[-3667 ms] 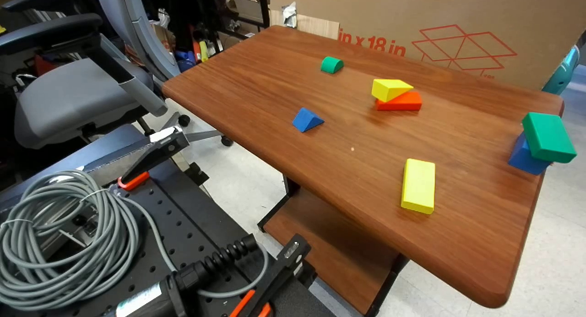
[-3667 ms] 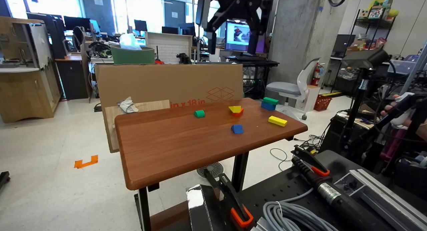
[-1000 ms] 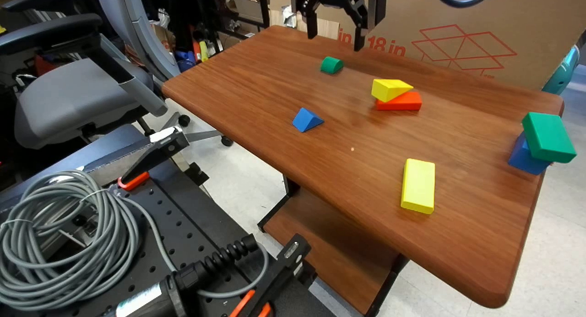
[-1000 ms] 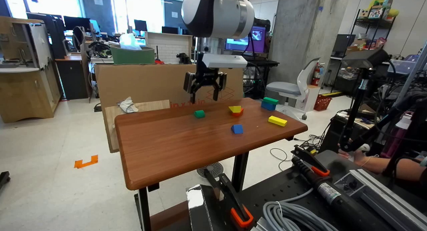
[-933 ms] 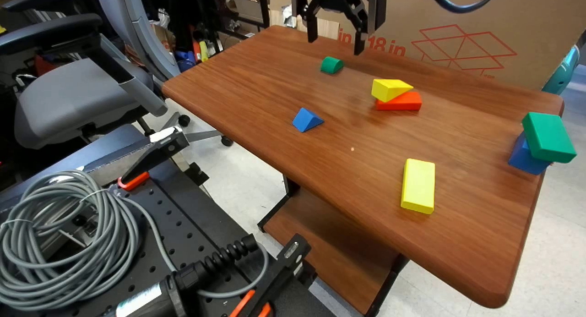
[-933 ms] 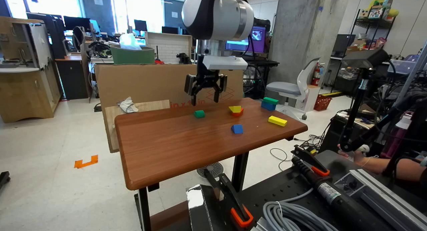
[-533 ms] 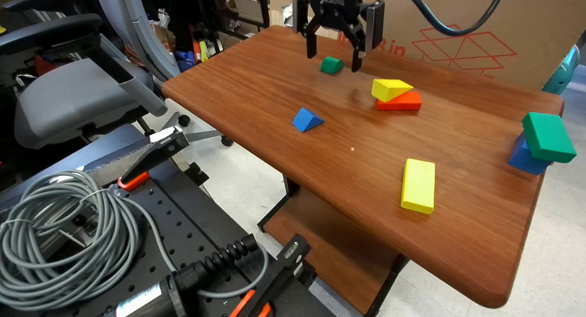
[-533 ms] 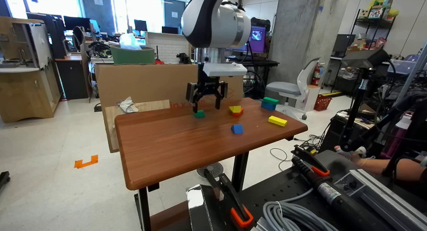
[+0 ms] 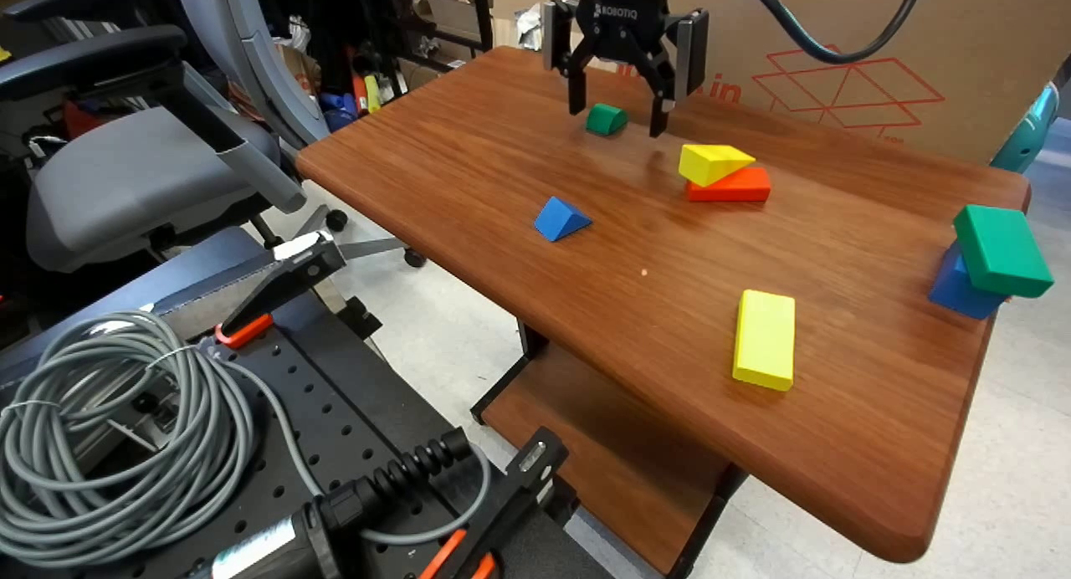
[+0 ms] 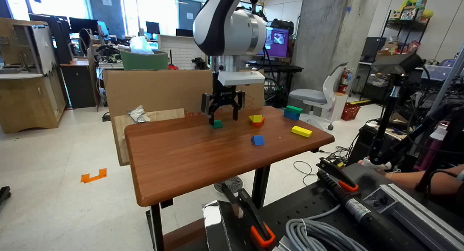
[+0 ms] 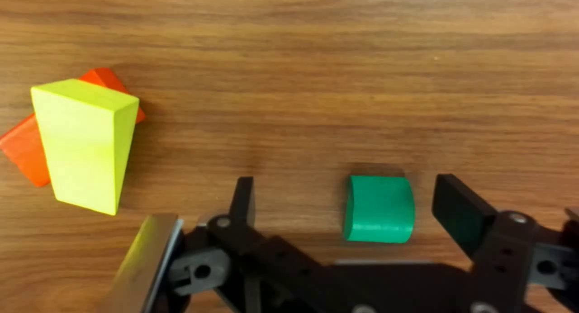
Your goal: Move the green object slightly backward to the left
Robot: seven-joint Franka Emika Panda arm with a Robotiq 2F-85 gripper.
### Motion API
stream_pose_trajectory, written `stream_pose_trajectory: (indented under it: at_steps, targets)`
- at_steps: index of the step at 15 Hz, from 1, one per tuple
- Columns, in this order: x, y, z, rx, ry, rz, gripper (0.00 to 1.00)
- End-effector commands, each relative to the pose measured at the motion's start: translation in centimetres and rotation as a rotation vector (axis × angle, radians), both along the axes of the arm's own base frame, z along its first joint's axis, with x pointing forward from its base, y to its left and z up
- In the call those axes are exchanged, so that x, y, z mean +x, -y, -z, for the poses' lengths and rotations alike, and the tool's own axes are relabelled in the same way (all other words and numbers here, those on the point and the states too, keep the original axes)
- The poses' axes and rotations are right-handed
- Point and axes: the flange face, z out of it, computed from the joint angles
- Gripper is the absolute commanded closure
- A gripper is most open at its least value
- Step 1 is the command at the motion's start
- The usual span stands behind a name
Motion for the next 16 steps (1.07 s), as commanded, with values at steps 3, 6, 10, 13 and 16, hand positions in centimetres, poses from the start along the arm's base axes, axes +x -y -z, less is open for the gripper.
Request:
stream_pose_trajectory:
  at_steps: [3, 6, 10, 13, 16]
  targets:
    - [1.5, -1.2, 0.8, -0.049, -0.028, -0.026, 0.00]
    - [1.6, -2.5, 0.8, -0.060, -0.025, -0.059, 0.34]
    - [1.6, -4.1, 0.0, -0.090, -0.009, -0.111, 0.66]
    - [1.4, -4.5, -0.9, -0.111, 0.010, -0.131, 0.88]
    - [0.9, -4.4, -2.6, -0.098, 0.028, -0.108, 0.91]
